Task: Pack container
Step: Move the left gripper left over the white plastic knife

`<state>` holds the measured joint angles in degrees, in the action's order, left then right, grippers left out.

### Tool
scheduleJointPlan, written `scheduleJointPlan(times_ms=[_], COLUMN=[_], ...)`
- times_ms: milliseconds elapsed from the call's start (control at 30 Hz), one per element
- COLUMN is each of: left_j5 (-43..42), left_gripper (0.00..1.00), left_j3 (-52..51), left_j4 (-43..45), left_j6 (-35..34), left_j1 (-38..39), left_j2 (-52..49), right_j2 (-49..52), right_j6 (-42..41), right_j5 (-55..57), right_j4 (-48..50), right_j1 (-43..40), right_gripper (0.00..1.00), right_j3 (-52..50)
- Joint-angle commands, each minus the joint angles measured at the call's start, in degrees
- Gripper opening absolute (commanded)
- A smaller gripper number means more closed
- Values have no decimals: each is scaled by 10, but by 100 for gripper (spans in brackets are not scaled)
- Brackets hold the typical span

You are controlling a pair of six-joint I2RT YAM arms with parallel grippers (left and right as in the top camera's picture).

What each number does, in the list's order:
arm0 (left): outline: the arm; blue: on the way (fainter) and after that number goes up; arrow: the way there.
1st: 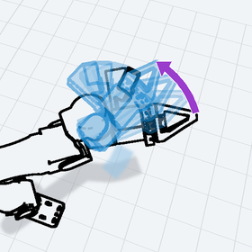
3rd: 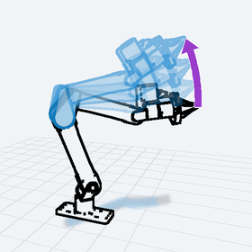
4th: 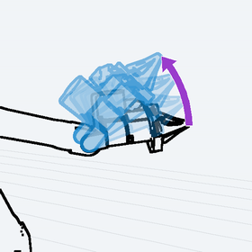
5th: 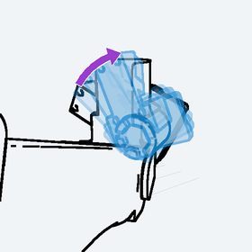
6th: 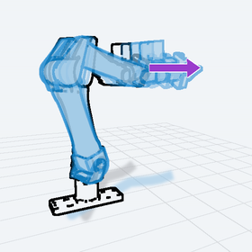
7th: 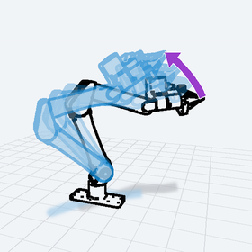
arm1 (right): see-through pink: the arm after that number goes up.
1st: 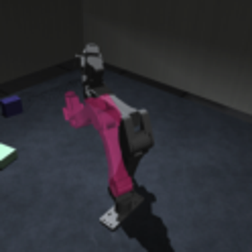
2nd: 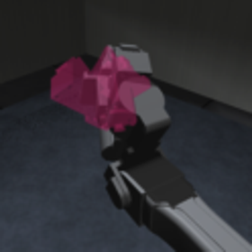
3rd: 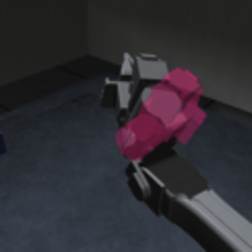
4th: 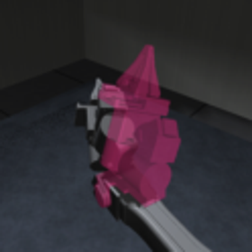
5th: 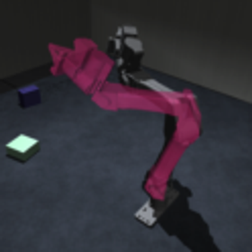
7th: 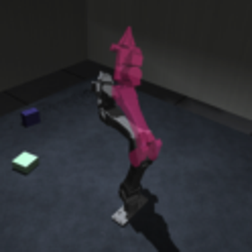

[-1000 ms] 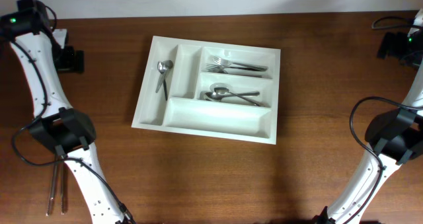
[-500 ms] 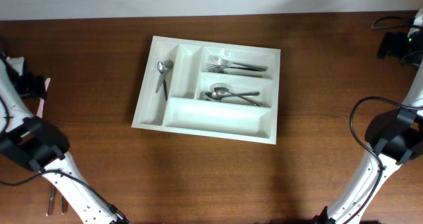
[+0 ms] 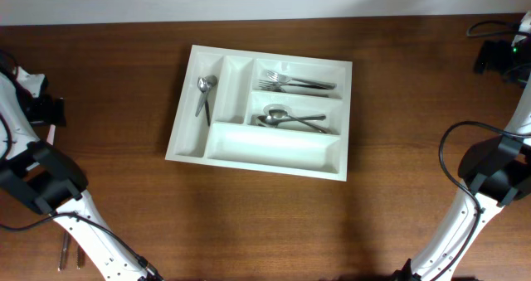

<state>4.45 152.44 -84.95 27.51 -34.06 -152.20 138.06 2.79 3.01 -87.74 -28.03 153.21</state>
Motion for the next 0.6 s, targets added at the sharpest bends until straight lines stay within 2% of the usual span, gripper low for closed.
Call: scheduleJointPlan(times_ms=[0, 567], left_j5=[-11, -11], left_gripper=[94, 93], left_j3=[-18, -63], left_j4=[10, 21], left_j6=[19, 28], left_j1=[2, 1], left_j2=[11, 11], right_j2=[3, 3], right_j6=[-5, -5], right_j5=[3, 3], right_j4=[2, 2], right_j1=[3, 3], right_gripper=[99, 99], right_j3=[-2, -2])
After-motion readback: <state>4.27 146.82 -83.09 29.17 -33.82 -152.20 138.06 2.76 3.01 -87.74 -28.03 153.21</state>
